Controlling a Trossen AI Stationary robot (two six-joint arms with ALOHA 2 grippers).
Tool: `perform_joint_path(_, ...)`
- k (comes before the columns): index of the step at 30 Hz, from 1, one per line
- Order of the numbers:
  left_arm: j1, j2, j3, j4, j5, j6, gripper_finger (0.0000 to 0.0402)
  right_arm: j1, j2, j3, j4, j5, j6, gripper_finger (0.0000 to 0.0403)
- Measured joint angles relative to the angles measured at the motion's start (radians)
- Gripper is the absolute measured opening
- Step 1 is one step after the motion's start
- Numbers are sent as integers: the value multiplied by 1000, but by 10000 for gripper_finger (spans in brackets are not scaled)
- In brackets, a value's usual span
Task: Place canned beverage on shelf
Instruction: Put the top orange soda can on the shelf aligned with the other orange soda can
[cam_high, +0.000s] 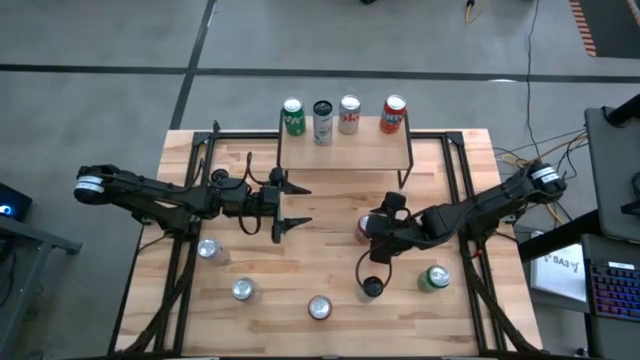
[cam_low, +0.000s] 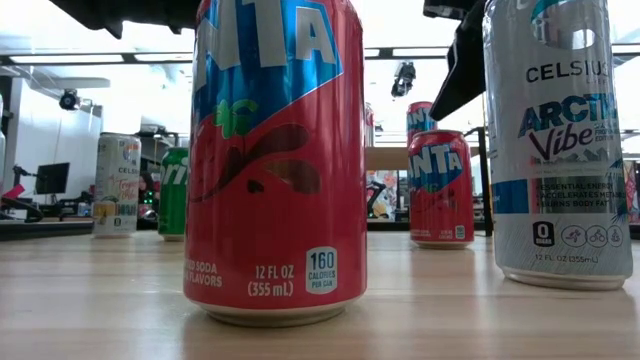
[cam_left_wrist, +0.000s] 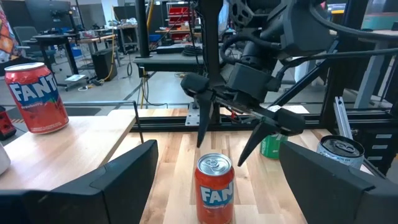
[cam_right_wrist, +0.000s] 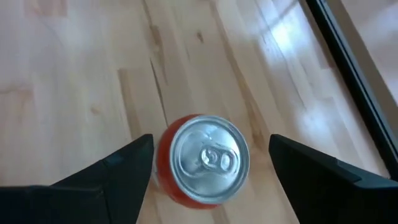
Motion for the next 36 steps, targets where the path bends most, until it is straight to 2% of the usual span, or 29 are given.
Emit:
perform_joint_path(3,0,0,0,0,0,0,321,0,-17,-50,76,6,-20,312)
perform_joint_path(8,0,0,0,0,0,0,321,0,-52,-132,168,75,-51,313)
perform_joint_path(13,0,0,0,0,0,0,321,0,-86,-196,255,77,-44,313)
perform_joint_path(22,0,0,0,0,0,0,321,0,-104,-249,277,69,39,313)
perform_joint_path(36,0,0,0,0,0,0,321,0,-72,-251,301,70,43,313)
